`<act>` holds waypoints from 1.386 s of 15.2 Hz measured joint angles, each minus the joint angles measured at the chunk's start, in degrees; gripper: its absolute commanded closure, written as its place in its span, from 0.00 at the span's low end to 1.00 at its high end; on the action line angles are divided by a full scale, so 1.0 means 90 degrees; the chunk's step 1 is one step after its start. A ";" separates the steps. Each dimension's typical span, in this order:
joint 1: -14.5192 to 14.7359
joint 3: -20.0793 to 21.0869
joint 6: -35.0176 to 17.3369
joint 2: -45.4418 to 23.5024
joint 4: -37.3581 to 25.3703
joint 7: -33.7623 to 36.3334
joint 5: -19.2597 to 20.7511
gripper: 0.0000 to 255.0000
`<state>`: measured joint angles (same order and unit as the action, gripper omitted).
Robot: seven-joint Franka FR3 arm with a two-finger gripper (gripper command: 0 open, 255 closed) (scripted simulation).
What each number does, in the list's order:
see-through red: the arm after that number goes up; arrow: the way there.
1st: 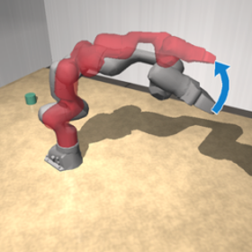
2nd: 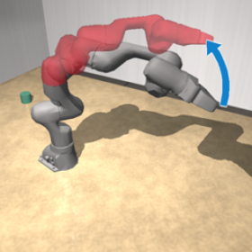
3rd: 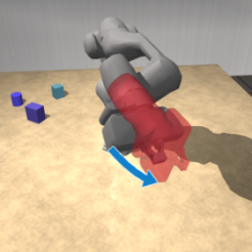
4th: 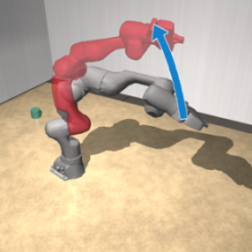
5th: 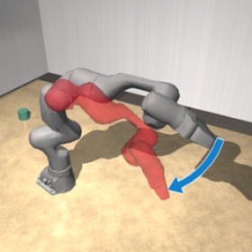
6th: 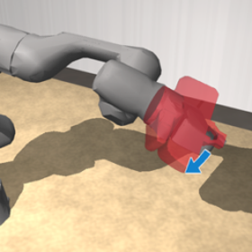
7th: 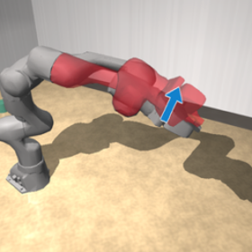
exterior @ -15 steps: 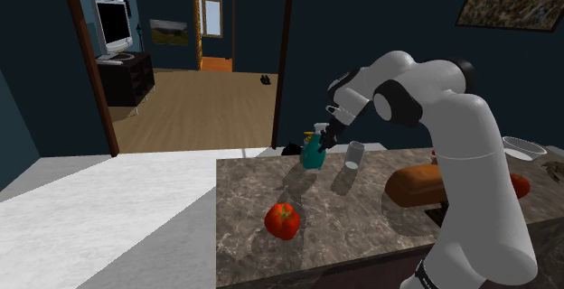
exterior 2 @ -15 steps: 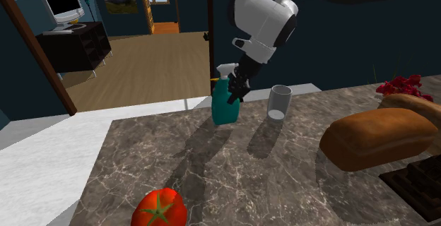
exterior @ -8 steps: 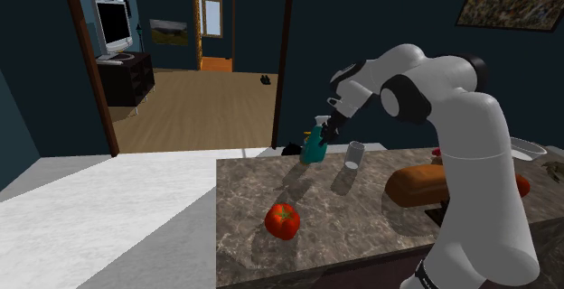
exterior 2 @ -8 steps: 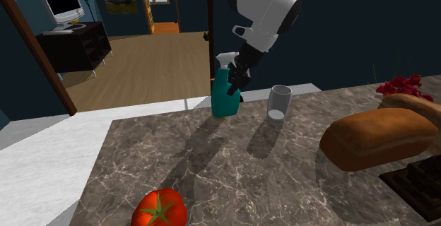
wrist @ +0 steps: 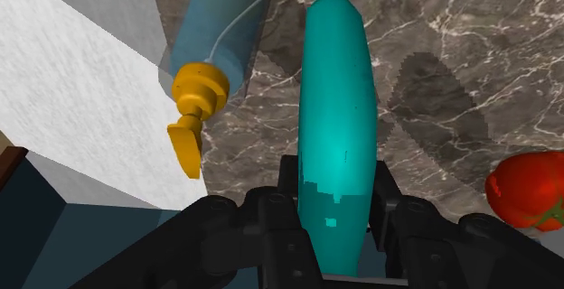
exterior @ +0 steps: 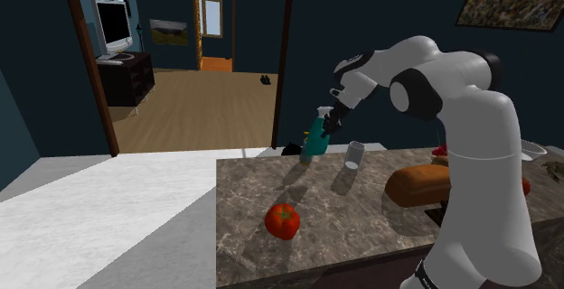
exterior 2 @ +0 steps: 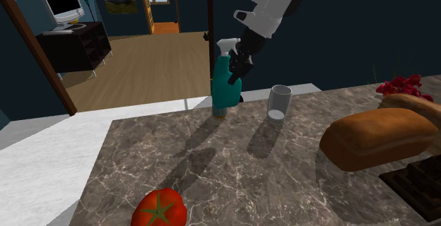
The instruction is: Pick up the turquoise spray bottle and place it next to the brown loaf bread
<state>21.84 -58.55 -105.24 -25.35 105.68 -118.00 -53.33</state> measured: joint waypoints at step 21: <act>0.0273 -0.0460 0.0973 0.0730 -0.0952 0.1028 0.0814 1.00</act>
<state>24.30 -62.70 -96.49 -18.78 97.11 -108.75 -46.00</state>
